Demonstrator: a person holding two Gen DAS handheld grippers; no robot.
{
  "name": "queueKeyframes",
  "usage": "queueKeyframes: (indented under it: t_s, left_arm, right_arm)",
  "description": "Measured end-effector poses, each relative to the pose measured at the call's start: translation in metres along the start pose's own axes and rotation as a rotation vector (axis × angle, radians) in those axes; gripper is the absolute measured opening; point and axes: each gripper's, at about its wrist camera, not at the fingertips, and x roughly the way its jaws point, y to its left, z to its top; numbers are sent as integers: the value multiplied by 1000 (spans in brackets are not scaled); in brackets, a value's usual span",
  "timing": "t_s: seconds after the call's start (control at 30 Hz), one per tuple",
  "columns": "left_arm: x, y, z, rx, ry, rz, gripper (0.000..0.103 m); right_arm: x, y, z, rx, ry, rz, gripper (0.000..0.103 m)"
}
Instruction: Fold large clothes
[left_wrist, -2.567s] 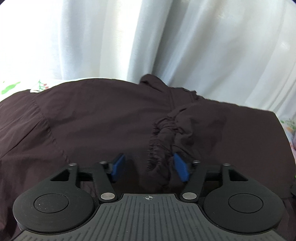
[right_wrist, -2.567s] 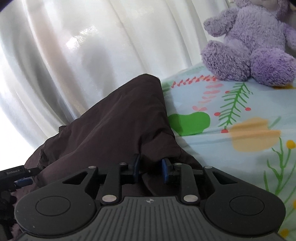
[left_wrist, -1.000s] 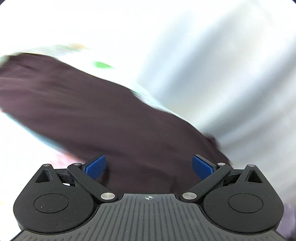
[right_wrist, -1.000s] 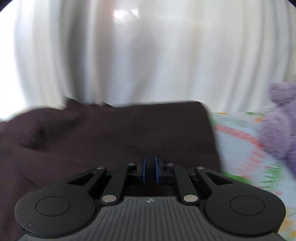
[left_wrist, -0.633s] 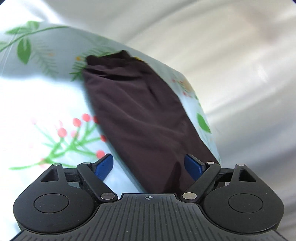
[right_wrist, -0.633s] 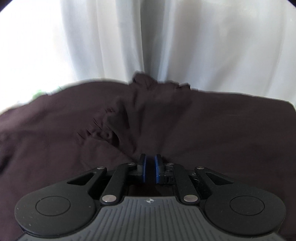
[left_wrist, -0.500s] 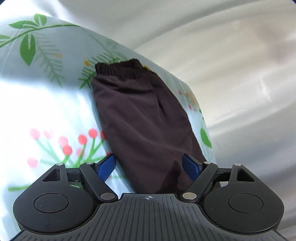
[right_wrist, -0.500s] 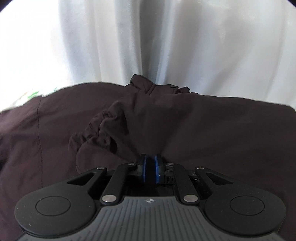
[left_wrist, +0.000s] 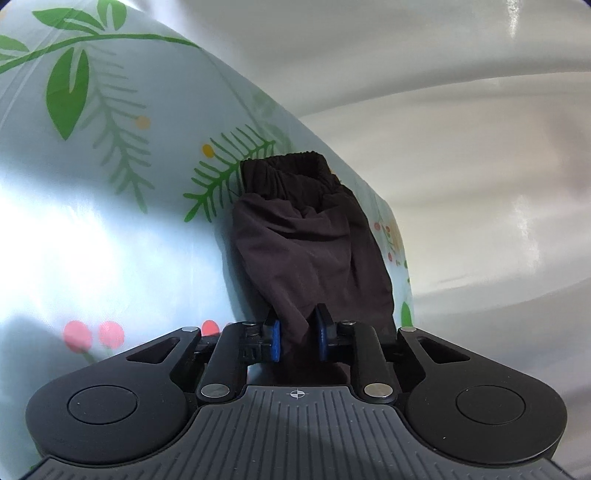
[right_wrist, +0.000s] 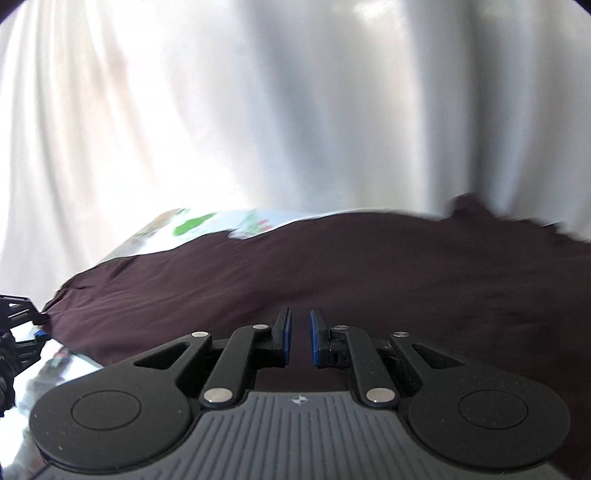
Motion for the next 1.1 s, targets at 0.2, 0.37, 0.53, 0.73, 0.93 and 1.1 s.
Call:
queueKeyframes:
  t_s: [0.2, 0.37, 0.53, 0.73, 0.93, 1.1]
  left_arm:
    - [-22, -38, 1, 170, -37, -28, 11]
    - [-51, -89, -13, 372, -85, -135, 10]
    - [-79, -146, -54, 548, -85, -315, 9]
    - [-85, -208, -149, 824, 48, -496, 10]
    - [-51, -207, -236, 1004, 226, -463, 10]
    - [-14, -182, -294, 1135, 332, -337, 20]
  right_arm:
    - [56, 27, -12, -23, 71, -3, 10]
    - [64, 26, -28, -53, 52, -25, 6]
    - [60, 17, -32, -25, 36, 0, 6]
    - [46, 5, -24, 42, 69, 24, 6]
    - [-34, -58, -23, 270, -45, 39, 22]
    - [-60, -116, -37, 552, -88, 205, 51]
